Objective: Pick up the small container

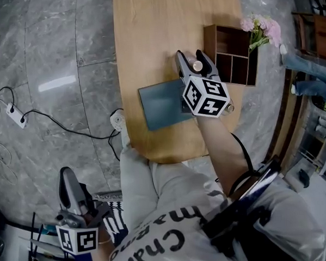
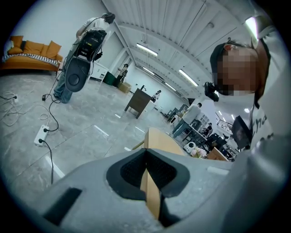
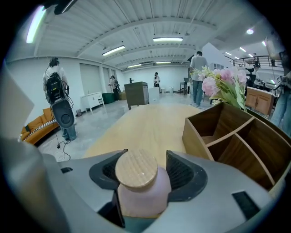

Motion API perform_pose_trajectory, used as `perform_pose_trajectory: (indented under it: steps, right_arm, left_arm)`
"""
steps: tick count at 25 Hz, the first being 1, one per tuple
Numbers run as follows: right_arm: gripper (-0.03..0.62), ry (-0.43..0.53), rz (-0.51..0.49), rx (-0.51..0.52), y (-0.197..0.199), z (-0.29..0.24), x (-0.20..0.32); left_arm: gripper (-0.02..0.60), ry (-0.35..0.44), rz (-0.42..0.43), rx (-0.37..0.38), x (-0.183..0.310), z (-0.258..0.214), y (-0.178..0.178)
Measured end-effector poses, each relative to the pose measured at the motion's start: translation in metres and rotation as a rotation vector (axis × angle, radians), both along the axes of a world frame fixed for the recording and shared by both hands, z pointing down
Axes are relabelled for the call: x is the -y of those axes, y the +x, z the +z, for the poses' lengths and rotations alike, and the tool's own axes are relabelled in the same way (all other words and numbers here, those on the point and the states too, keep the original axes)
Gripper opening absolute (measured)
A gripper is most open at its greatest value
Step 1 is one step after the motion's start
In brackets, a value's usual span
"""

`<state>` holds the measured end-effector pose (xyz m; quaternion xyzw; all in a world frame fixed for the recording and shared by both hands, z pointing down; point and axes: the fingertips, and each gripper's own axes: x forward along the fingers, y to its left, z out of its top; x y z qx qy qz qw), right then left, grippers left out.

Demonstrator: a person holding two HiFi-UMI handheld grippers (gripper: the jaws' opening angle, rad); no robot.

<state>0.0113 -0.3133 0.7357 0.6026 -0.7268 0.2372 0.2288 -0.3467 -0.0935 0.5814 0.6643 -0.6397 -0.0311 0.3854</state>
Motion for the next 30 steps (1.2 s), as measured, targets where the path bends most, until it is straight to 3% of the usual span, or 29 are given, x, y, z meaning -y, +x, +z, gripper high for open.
perform_pose_trajectory:
  steps: [9, 17, 26, 30]
  right_arm:
    - [0.232, 0.025, 0.009, -0.1, -0.002, -0.005, -0.001]
    - [0.178, 0.044, 0.018, -0.016, -0.001, -0.01, -0.001]
    - [0.084, 0.029, -0.095, -0.086, -0.005, -0.015, -0.002]
    - [0.081, 0.014, -0.114, -0.074, -0.005, -0.016, -0.003]
  left_arm:
    - [0.014, -0.001, -0.039, 0.002, -0.016, -0.001, -0.006]
    - [0.014, -0.008, -0.068, -0.001, -0.027, -0.001, -0.004]
    - [0.014, 0.009, -0.079, -0.001, -0.031, -0.017, 0.015]
    - [0.014, 0.011, -0.1, 0.015, -0.041, -0.025, 0.016]
